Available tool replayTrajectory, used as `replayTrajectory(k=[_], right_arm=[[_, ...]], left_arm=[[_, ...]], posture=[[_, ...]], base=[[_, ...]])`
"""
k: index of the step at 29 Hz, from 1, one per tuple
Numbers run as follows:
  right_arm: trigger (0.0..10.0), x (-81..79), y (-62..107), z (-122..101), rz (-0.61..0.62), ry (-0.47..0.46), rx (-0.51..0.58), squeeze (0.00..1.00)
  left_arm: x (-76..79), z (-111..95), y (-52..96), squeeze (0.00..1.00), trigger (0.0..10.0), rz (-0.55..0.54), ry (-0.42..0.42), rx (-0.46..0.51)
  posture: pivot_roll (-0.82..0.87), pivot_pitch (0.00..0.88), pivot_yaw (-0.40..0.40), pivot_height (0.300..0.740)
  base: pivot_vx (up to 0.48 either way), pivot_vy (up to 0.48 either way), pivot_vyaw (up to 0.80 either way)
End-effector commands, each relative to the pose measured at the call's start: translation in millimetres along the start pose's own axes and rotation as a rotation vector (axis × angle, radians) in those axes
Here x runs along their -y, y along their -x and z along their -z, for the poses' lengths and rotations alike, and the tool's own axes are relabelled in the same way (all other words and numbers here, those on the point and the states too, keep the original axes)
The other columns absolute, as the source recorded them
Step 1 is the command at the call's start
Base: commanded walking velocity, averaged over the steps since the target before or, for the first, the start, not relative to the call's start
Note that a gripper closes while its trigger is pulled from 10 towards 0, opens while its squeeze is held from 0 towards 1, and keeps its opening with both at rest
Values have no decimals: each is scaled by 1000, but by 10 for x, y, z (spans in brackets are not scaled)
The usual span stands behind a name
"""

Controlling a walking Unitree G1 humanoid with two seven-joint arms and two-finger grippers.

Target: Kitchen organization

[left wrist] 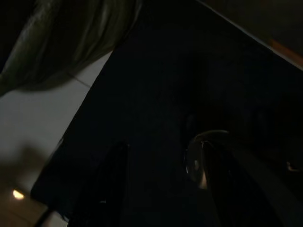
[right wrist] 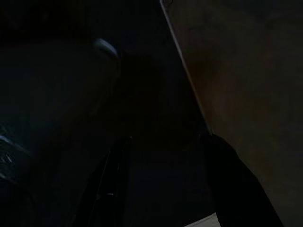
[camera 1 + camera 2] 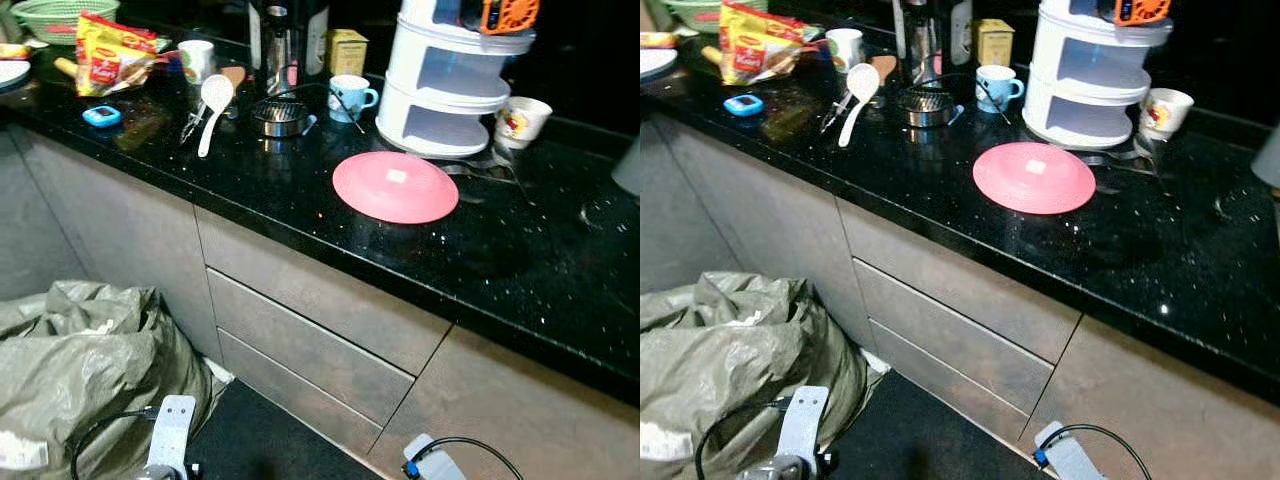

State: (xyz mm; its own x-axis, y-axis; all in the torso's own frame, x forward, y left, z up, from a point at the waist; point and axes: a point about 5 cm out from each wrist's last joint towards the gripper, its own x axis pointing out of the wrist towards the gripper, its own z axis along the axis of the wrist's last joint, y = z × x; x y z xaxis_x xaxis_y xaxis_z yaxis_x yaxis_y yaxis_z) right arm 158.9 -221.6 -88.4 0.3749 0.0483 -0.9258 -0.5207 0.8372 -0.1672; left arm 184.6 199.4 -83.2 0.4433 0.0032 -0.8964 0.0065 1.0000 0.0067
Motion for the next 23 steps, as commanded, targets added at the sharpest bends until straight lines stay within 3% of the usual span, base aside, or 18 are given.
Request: replayTrajectory(k=[1,6,13,14,20,21,23], right_arm=[[10000,21,12,56,5,-1,-15,0],[10000,23,13,65,5,3,-23,0],[10000,18,14,81,-3,-9,-35,0],[10000,18,14,80,-4,-8,-35,0],[10000,17,13,74,-6,-8,-32,0],[10000,18,13,62,-3,-18,-19,0],[10000,17,12,54,-3,-15,-12,0]], left_arm=[[14,-50,-3,0,10000,1,-2,12],[0,-187,1,0,10000,-12,-10,64],[-64,-441,31,0,10000,-23,-9,174],[-51,-560,49,0,10000,9,-48,232],[8,-618,58,0,10000,69,-142,254],[85,-537,41,0,10000,137,-213,202],[137,-443,28,0,10000,183,-255,152]], posture=[[-25,0,-2,740],[-24,0,-4,740],[-17,0,-8,740],[-17,0,-8,740],[-11,0,-7,740],[-6,0,-5,740],[-5,0,-4,740]], base=[[0,0,0],[0,0,0],[0,0,-800],[0,0,-800],[0,0,-800],[0,0,0],[0,0,0]])
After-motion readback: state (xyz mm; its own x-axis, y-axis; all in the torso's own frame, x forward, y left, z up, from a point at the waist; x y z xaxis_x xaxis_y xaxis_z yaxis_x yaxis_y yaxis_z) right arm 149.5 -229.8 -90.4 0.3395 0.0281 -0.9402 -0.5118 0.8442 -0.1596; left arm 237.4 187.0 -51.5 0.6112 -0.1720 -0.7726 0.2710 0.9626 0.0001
